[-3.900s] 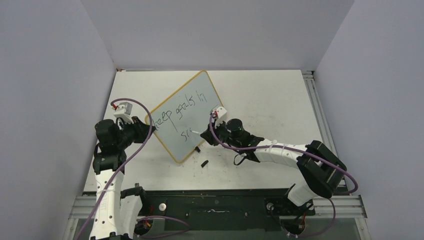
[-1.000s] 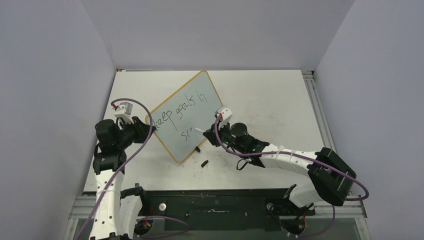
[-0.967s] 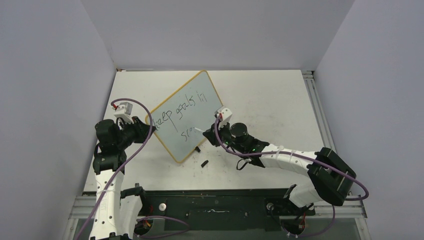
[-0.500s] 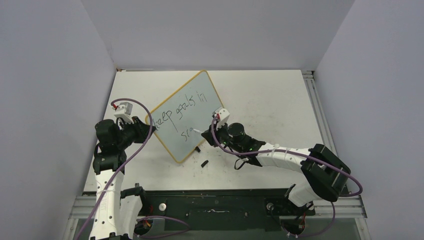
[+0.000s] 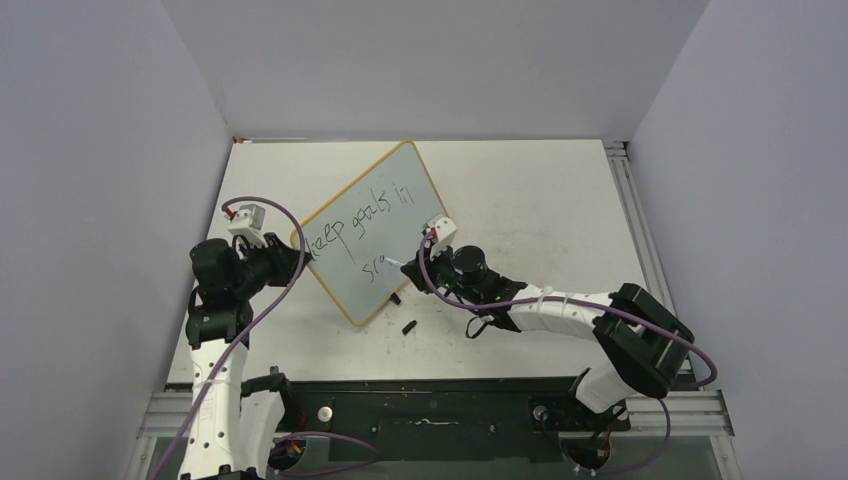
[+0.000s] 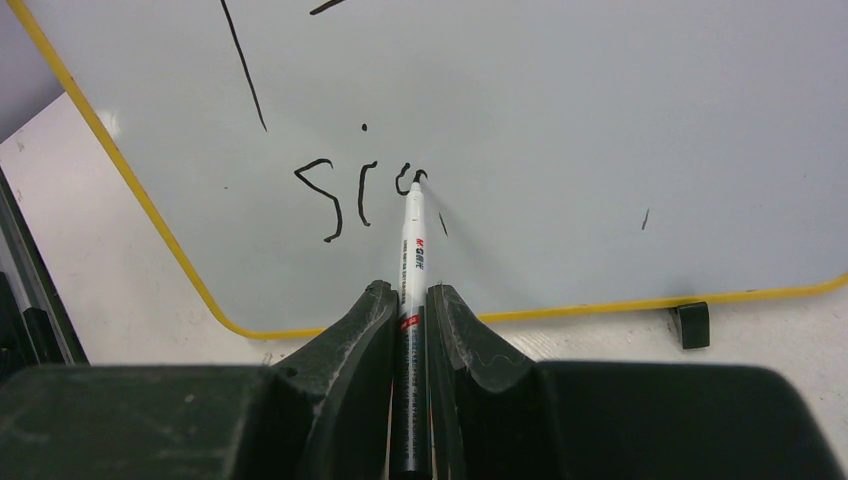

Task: Write a sentence on the whiteboard

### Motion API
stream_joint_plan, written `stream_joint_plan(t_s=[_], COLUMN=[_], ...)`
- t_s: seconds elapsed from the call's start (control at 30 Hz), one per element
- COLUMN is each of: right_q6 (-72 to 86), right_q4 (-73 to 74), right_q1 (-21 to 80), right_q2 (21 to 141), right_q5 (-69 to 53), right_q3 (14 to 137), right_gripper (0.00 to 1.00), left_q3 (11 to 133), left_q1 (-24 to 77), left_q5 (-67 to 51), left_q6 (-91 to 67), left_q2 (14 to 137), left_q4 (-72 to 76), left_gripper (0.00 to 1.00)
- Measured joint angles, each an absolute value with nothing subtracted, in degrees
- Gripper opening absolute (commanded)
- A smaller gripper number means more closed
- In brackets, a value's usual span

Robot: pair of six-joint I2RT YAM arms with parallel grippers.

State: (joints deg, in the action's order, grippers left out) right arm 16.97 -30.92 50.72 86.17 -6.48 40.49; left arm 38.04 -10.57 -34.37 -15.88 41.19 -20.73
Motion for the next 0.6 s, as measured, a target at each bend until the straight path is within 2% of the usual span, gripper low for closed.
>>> stream_joint_plan(t_s=[0.6], right_q6=[17.58], right_q4=[-32.95], right_q1=[50.72], right_q2=[86.76], right_q5=[-5.1], right_q3=[37.19], right_gripper=[0.05], left_q3=[38.04], left_q1=[-10.52], left_q5=[-34.35], left_q6=[-15.88], left_q2=[41.08], left_q4=[-20.75], left_gripper=[0.14])
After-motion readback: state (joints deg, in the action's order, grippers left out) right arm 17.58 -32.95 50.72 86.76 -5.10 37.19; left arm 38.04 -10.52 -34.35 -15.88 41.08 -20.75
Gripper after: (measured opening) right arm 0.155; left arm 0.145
